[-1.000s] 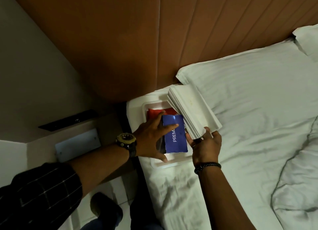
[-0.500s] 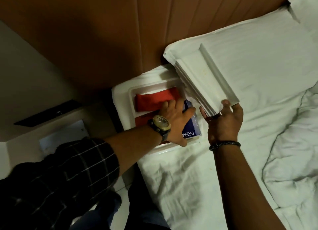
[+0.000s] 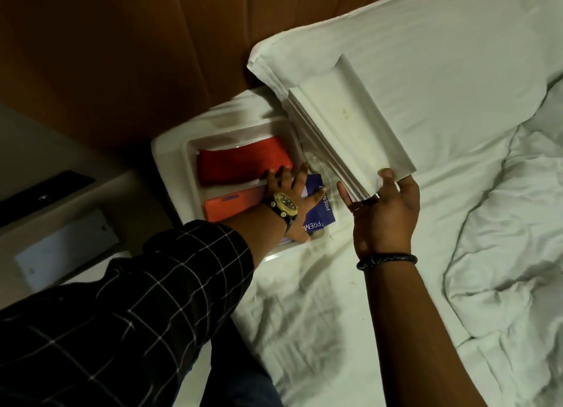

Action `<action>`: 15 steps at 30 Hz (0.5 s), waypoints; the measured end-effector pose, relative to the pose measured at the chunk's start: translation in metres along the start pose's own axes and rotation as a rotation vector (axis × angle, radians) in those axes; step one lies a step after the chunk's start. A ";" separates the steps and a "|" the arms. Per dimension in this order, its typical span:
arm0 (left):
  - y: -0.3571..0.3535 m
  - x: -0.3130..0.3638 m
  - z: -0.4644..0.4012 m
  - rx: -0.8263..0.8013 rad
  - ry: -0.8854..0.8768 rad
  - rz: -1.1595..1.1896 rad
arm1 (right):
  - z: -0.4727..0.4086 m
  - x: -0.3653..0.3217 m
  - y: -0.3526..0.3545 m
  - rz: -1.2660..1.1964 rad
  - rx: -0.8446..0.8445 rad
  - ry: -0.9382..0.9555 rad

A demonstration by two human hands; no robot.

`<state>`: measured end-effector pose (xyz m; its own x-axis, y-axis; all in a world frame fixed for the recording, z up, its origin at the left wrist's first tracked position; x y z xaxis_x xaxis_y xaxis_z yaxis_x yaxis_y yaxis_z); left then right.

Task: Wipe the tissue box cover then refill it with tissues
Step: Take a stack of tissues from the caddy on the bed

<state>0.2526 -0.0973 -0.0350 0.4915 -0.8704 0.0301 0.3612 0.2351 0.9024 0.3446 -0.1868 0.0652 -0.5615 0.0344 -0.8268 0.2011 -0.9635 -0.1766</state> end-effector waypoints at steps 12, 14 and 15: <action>0.011 -0.012 0.010 0.314 -0.101 -0.008 | 0.007 0.016 -0.020 0.033 -0.066 -0.026; 0.005 -0.022 0.015 0.259 -0.035 0.076 | 0.010 0.017 -0.025 0.044 -0.071 -0.022; 0.003 -0.028 0.018 0.255 0.014 0.127 | 0.012 0.019 -0.028 0.038 -0.079 -0.028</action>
<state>0.2254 -0.0800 -0.0248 0.5315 -0.8345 0.1453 0.0860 0.2238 0.9708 0.3191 -0.1625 0.0611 -0.5743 -0.0098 -0.8186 0.2845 -0.9400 -0.1883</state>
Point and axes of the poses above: each hand's wrist, its own z-axis away from the middle knuckle, its own y-axis out of the back of the hand, x = y × z, the point moved 5 cm from there along -z, towards the middle knuckle, and after that the axes turned 6 degrees about x, right-handed, at the moved point
